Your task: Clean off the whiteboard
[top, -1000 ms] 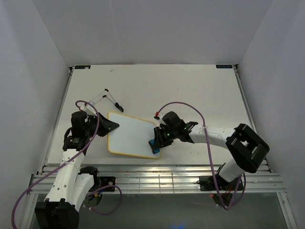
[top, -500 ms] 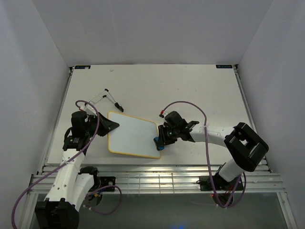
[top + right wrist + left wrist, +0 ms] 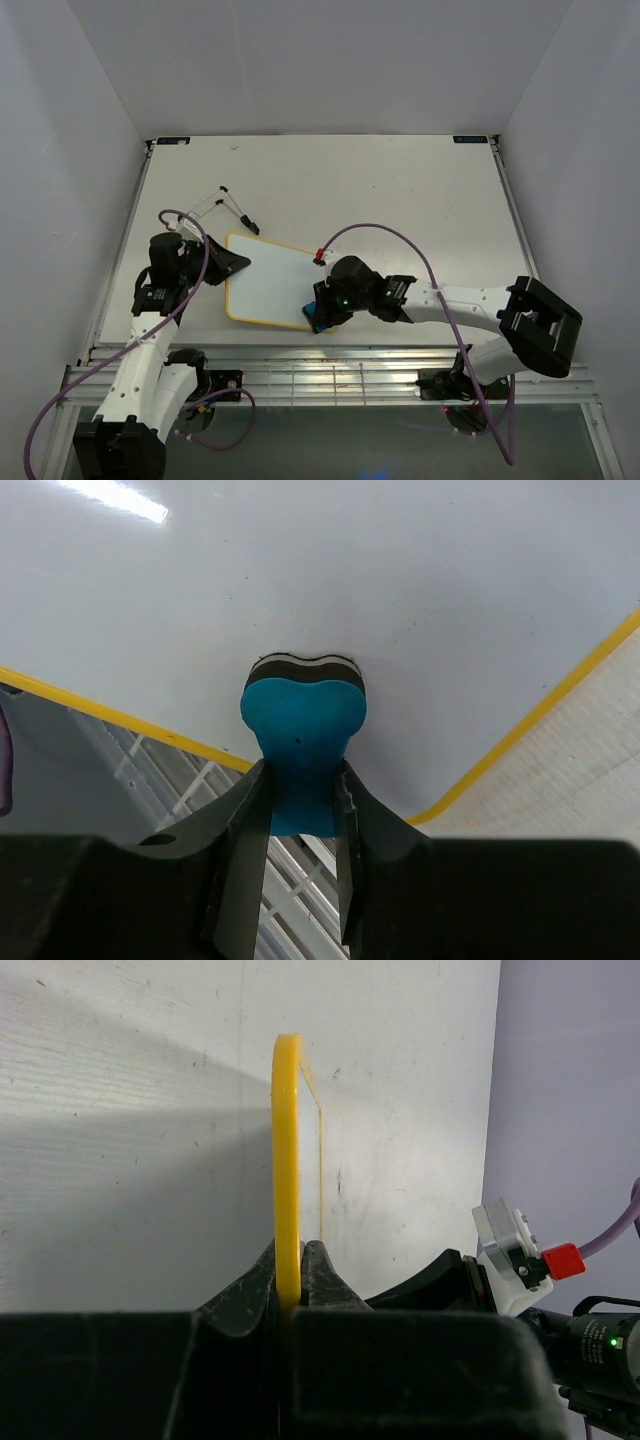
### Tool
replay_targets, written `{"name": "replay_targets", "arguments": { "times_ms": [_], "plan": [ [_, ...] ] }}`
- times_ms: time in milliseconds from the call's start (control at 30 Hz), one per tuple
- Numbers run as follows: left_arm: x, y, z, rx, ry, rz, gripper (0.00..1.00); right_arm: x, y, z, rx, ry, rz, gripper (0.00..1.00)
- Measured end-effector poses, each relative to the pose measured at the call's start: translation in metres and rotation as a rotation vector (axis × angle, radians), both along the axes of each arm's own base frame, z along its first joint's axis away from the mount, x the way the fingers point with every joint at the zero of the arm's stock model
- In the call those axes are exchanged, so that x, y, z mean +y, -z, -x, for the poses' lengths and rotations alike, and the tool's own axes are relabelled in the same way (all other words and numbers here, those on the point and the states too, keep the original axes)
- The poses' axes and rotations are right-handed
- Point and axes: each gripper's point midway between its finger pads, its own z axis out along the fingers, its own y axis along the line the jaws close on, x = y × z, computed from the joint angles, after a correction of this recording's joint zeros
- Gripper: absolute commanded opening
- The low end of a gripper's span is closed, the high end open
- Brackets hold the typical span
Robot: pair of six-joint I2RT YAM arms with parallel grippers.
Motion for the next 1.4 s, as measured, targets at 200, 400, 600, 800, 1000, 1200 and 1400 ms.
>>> {"name": "replay_targets", "arguments": {
  "times_ms": [200, 400, 600, 800, 1000, 1200, 1400],
  "plan": [
    [0.001, -0.001, -0.001, -0.012, 0.002, -0.004, 0.00, 0.001, 0.003, -0.005, -0.001, 0.022, 0.017, 0.08],
    [0.001, -0.004, -0.004, -0.028, -0.005, -0.005, 0.00, -0.025, 0.020, -0.017, -0.016, 0.117, 0.021, 0.08],
    [0.000, -0.002, -0.005, -0.020, -0.005, -0.001, 0.00, -0.060, 0.044, -0.015, -0.005, 0.194, 0.090, 0.08],
    [-0.001, -0.003, -0.006, -0.033, 0.008, 0.005, 0.00, -0.054, 0.042, -0.017, 0.012, 0.169, 0.125, 0.08],
    [-0.005, -0.006, -0.009, -0.062, 0.045, 0.012, 0.00, -0.018, 0.015, -0.029, 0.031, 0.081, 0.123, 0.08],
    [-0.013, -0.003, -0.005, -0.067, 0.101, 0.035, 0.00, 0.084, -0.077, -0.050, -0.016, -0.066, -0.165, 0.08],
    [-0.019, 0.004, 0.003, -0.040, 0.142, 0.054, 0.00, 0.128, -0.115, -0.052, -0.040, -0.153, -0.292, 0.08]
  ]
}}
